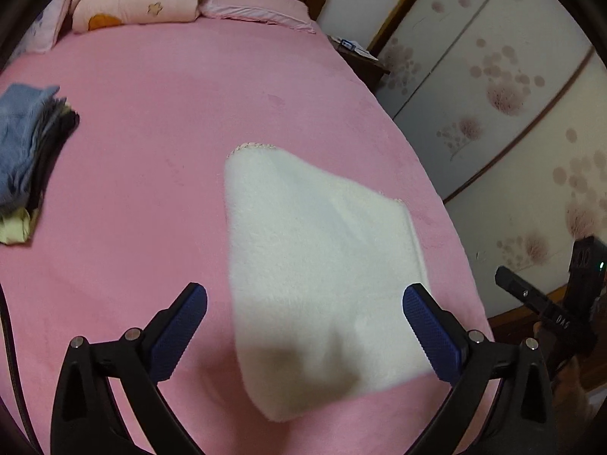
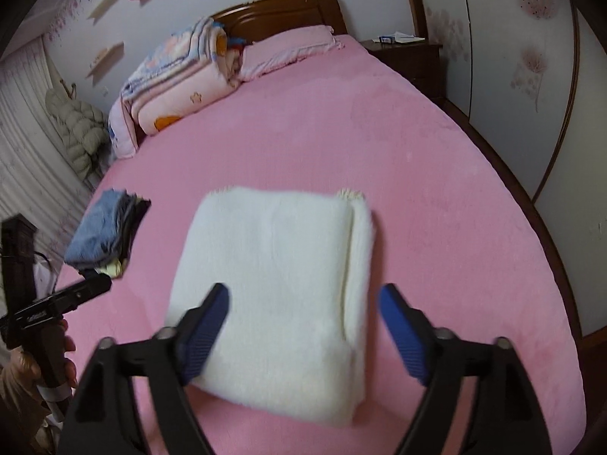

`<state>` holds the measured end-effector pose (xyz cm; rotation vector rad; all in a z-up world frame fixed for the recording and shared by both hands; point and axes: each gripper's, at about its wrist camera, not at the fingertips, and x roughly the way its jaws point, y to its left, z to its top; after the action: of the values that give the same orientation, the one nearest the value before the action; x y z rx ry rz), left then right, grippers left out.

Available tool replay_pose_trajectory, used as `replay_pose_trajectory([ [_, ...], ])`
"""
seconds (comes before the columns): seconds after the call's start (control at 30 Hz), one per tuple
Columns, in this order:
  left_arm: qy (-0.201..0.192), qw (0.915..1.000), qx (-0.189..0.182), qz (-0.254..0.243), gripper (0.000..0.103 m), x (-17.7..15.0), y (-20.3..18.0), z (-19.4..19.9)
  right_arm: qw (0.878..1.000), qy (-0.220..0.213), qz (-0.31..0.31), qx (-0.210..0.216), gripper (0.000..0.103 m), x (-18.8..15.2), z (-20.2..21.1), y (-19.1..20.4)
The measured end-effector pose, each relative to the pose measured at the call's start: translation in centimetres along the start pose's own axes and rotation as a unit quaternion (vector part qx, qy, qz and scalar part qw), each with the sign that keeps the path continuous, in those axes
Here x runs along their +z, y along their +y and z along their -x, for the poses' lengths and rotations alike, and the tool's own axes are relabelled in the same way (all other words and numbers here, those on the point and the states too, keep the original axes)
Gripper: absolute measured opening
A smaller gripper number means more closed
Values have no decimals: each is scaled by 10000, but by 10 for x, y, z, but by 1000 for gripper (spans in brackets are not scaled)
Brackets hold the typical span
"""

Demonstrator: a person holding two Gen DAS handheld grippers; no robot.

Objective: Fold large clothes
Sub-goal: 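Grasp the folded cardigan bundle with both tools and lift it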

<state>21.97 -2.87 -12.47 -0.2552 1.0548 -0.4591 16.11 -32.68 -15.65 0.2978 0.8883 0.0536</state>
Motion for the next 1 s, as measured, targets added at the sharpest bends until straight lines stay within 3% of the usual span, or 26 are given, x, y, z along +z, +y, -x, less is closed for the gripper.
replay_pose_trajectory([
  [0.07,52,9996,-268,17,103,2,8,-15,9999,50,95,-98,94,2,-15,-4],
  [0.17,319,9982,-467,-178,103,-5,11,-43,9987,483,114,-120,94,-5,-46,-18],
  [0.33,1111,9905,-813,-61,102,-19,25,-105,9897,1342,-268,422,94,-24,-109,-50],
  [0.43,984,9932,-601,-141,102,-21,32,-122,9813,1673,-542,780,94,-33,-143,-64],
  [0.47,1007,9929,-614,-140,102,-21,35,-128,9756,1794,-662,1082,94,-35,-155,-69],
  [0.57,1148,9900,-815,28,102,-22,47,-140,9670,1767,-797,1651,95,-36,-174,-76],
  [0.67,1498,9796,-1245,492,103,-27,62,-164,9585,1854,-803,2011,97,-35,-190,-78],
  [0.73,1590,9729,-1530,687,103,-31,69,-175,9557,1891,-787,2115,98,-32,-197,-79],
  [0.87,1586,9714,-1670,571,103,-30,66,-186,9561,1877,-619,2161,97,-30,-202,-74],
  [0.93,1633,9711,-1639,594,103,-30,64,-191,9576,1835,-556,2150,93,-32,-196,-76],
  [1.0,1594,9747,-1464,559,103,-30,59,-193,9561,1807,-609,2223,79,-32,-192,-77],
])
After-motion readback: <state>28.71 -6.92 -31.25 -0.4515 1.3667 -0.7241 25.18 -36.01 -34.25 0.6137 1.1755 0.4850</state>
